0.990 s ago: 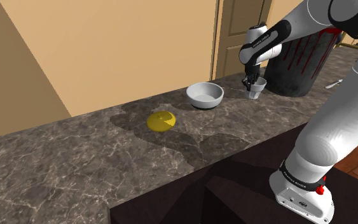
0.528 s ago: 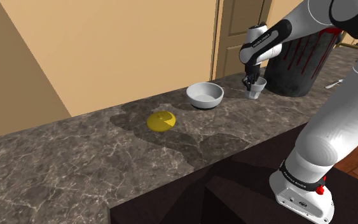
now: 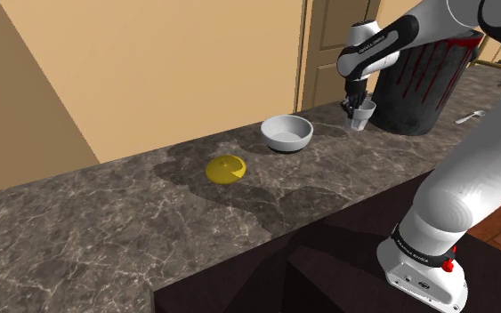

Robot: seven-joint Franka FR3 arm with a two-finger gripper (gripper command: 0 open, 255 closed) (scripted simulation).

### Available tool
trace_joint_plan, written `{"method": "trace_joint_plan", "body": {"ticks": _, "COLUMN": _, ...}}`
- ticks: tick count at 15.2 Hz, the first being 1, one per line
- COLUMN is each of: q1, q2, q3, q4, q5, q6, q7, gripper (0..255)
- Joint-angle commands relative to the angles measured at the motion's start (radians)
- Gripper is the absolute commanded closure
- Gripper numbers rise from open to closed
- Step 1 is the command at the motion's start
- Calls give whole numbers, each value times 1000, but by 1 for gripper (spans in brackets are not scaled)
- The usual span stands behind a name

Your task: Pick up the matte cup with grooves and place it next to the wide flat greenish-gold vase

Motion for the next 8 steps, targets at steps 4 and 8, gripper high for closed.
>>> {"method": "trace_joint_plan", "body": {"ticks": 4, "q1": 2, "q2": -33, "q3": 8, "q4": 40, "q5": -4, "q6": -71, "q7": -3, "gripper": 255}}
{"method": "trace_joint_plan", "body": {"ticks": 8, "q1": 3, "q2": -56, "q3": 14, "q4": 74, "q5": -6, "q6": -127, "q7": -7, "gripper": 255}}
